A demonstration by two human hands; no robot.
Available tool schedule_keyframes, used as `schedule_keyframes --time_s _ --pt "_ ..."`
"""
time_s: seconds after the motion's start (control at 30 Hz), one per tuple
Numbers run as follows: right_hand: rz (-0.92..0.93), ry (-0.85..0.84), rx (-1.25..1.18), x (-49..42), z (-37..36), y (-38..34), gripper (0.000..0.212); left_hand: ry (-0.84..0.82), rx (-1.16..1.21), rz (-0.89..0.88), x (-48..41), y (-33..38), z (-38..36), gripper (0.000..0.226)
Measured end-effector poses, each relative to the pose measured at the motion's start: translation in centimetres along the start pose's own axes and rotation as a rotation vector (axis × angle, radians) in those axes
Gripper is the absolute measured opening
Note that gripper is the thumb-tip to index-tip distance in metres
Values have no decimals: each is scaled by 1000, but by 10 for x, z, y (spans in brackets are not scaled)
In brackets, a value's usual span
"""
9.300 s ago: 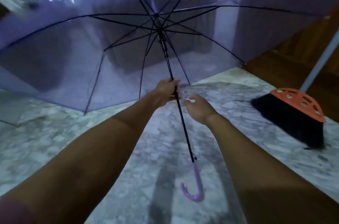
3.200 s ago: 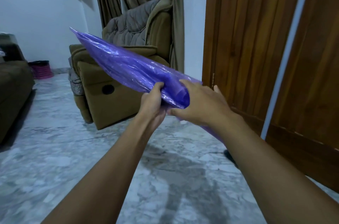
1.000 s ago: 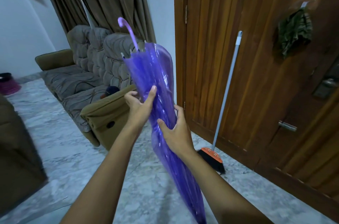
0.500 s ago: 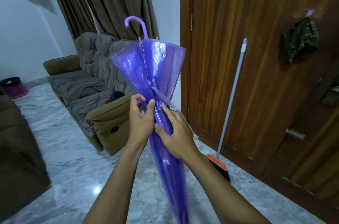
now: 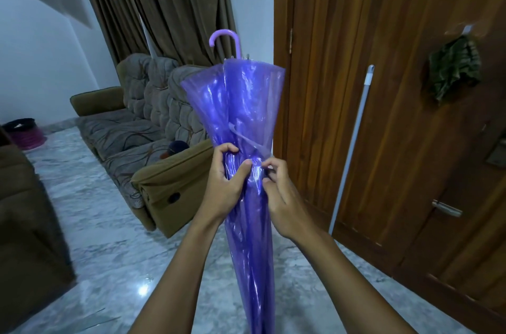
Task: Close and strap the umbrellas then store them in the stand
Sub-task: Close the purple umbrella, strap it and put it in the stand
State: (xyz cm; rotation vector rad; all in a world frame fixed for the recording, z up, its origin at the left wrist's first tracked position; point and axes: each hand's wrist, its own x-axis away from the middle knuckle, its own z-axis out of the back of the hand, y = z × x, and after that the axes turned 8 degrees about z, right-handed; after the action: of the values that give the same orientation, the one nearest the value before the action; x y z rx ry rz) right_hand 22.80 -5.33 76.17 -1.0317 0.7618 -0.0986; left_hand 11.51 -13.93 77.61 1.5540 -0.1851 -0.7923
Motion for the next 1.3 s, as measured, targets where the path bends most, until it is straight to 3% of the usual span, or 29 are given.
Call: schedule_keyframes --time_s 0.3,0.53,0.67,0.87,1.03,1.3 --pt "-67 20 -117 -7 12 -2 29 -83 0 31 5 2 3 41" --pt "-111 53 -22 -9 11 -3 4 -42 -85 -48 5 3 2 30" --pt "-210 60 -89 -10 9 1 30 -6 -127 -72 5 -3 5 27" --pt "-219 144 -174 -22 16 -7 13 56 -55 -34 7 -1 7 33" --pt "-140 206 103 -31 41 -7 24 101 65 28 5 -8 20 31" --pt "-342 219 293 -43 32 17 48 -4 372 182 2 0 19 30"
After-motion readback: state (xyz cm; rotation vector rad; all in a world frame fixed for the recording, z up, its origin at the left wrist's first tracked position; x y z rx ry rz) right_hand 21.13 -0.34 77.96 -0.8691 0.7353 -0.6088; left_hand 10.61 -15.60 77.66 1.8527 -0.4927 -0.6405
